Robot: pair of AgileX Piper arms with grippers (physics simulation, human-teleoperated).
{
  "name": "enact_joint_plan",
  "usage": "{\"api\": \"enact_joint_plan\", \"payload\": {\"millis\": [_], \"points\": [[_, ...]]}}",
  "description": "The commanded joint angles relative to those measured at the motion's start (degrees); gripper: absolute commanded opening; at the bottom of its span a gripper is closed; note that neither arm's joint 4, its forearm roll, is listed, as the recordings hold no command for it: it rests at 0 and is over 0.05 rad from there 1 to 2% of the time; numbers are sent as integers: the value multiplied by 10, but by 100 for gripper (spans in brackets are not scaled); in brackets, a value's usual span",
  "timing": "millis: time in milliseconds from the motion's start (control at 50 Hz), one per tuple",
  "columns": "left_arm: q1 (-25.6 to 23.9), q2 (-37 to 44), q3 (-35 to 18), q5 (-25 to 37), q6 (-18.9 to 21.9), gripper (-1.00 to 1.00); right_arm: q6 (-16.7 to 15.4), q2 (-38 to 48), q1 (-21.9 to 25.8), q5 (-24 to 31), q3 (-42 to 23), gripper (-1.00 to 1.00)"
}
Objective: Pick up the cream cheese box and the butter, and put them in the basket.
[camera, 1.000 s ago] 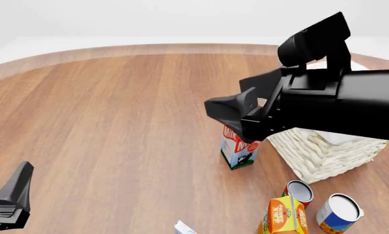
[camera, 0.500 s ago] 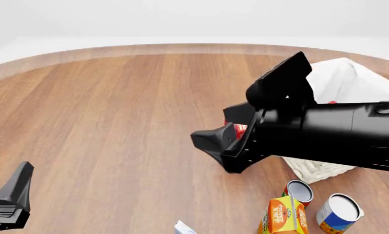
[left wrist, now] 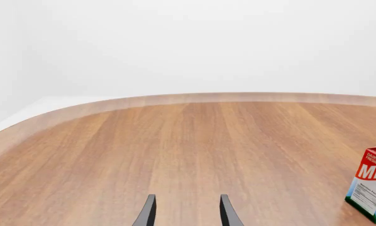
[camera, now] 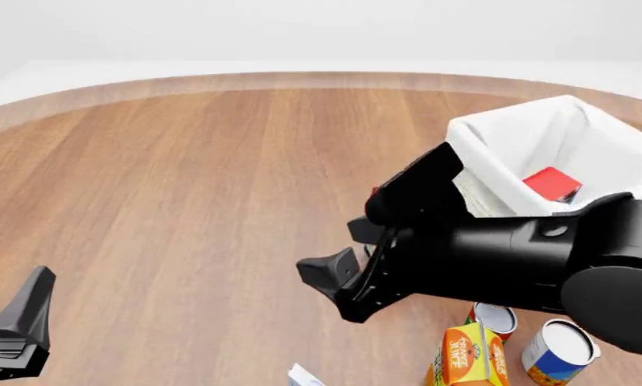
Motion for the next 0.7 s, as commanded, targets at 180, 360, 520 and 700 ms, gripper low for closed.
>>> {"api": "enact_joint_plan", "payload": {"millis": [180,360,520,700], "points": [[0,0,0,0,0,100,11,46,0,-40,31,100],[0,0,0,0,0,100,-11,73,8,-24,9,100],[0,0,0,0,0,100,-20,101,15,-29,14,100],[0,0,0,0,0,100,-37,126,12,-23,20,100]]}}
